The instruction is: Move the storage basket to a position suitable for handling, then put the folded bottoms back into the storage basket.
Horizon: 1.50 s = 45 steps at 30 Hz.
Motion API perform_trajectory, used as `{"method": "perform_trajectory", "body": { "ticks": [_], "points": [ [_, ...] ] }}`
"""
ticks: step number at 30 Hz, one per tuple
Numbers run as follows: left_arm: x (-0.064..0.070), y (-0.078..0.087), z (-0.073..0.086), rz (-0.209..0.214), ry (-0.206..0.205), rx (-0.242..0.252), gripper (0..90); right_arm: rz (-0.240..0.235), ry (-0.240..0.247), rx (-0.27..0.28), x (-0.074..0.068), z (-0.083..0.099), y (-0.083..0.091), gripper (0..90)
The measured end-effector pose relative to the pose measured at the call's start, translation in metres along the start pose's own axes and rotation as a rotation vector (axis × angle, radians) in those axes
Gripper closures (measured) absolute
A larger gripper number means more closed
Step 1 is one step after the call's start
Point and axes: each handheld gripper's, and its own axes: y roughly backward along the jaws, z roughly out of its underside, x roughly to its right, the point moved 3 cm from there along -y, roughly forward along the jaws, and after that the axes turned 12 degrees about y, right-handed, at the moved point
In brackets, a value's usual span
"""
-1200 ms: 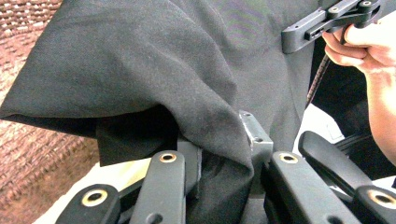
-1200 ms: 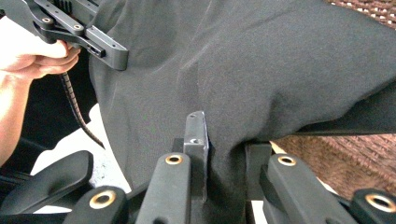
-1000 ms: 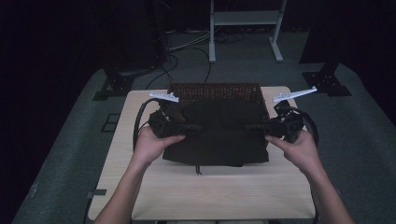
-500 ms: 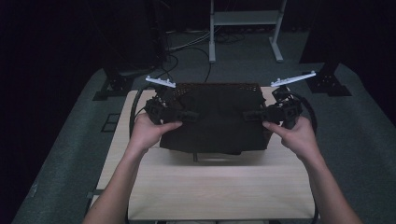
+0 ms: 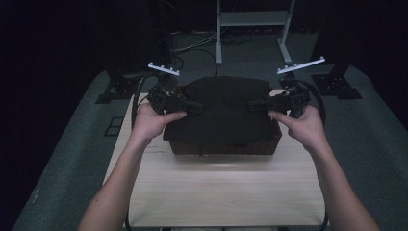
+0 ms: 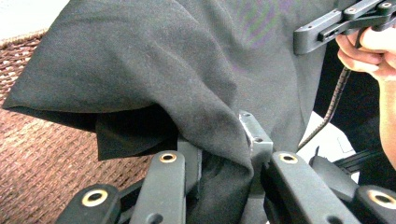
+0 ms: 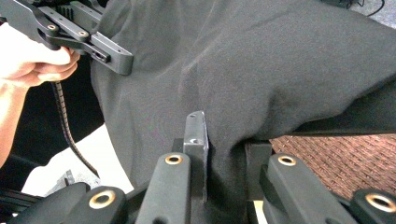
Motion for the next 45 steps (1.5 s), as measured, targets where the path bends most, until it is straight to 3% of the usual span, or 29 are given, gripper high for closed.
{"method": "perform_trajectory", "body": {
  "ticks": [11, 22, 45],
  "points": [
    [-0.006, 0.000, -0.012, -0.006, 0.003, -0.004, 74.1, 0.004, -0.016, 0.000, 0.008, -0.011, -0.002, 76.0],
    [-0.010, -0.003, -0.037, -0.019, -0.005, -0.005, 74.0, 0.030, -0.012, 0.007, 0.022, -0.027, -0.001, 76.0],
    [-0.022, -0.010, -0.059, -0.043, -0.002, -0.011, 74.0, 0.050, -0.022, 0.004, 0.042, -0.040, -0.009, 76.0]
  ]
}}
